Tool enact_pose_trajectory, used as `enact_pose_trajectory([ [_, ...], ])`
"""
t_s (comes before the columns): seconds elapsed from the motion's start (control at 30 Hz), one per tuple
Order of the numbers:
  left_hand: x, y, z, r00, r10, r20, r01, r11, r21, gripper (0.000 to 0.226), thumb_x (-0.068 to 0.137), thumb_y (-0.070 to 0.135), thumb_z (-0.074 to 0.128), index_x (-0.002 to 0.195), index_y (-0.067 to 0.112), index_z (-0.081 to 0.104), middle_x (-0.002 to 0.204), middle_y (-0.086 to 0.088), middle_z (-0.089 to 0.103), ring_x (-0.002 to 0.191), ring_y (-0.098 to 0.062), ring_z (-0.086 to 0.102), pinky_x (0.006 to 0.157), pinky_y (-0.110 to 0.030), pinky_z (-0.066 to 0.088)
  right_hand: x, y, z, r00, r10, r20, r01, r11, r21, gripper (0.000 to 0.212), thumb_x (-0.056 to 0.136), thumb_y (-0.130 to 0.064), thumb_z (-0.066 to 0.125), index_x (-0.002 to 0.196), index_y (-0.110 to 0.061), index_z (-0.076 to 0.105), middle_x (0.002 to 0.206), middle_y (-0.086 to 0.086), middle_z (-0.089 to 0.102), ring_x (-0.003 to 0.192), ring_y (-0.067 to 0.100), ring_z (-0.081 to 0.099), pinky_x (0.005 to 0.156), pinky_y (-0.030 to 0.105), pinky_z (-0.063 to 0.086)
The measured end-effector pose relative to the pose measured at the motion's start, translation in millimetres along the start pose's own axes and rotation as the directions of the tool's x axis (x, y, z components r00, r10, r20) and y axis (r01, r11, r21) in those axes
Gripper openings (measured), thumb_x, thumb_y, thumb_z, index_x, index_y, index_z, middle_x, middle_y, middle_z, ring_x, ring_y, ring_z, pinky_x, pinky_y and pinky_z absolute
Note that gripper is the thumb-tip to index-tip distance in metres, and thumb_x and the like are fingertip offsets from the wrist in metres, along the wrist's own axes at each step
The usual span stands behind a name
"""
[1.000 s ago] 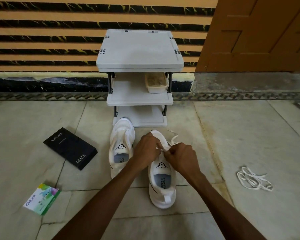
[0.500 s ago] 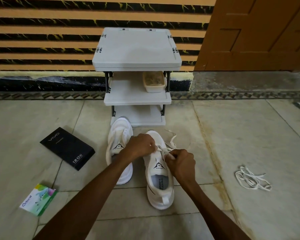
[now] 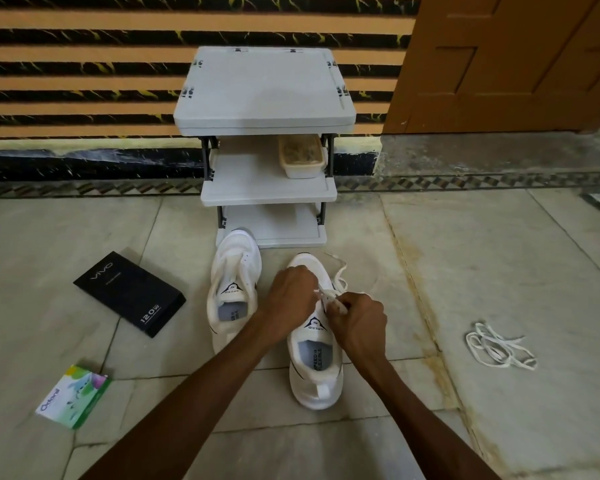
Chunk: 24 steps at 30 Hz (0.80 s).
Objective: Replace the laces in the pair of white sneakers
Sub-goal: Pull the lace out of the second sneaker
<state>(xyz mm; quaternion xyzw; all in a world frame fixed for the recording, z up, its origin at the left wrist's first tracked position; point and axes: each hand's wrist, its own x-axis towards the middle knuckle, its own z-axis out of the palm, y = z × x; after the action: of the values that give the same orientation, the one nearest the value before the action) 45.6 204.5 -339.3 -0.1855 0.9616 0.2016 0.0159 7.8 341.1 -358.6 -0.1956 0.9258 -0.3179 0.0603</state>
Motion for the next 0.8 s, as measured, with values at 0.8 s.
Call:
enact_pose_trajectory([
  [0.8,-2,-7,-37,0.960,-0.225,0.165,0.097,-0.287,-0.953,0.023,0.100,0.016,0.047,0.082,0.012,0.060,0.081,-0.006,0.059,0.067,-0.014,0.058,0.064,-0.025,0.052,3,13,-5,0.999,0.032,0.023,-0.035,0.991,0.127,0.047,0.083,-0.027,0.070,0.045,-0.027,0.042,0.038,-0.010,0.039,0.039,0.002,0.041,0.037,0.013,0.023],
])
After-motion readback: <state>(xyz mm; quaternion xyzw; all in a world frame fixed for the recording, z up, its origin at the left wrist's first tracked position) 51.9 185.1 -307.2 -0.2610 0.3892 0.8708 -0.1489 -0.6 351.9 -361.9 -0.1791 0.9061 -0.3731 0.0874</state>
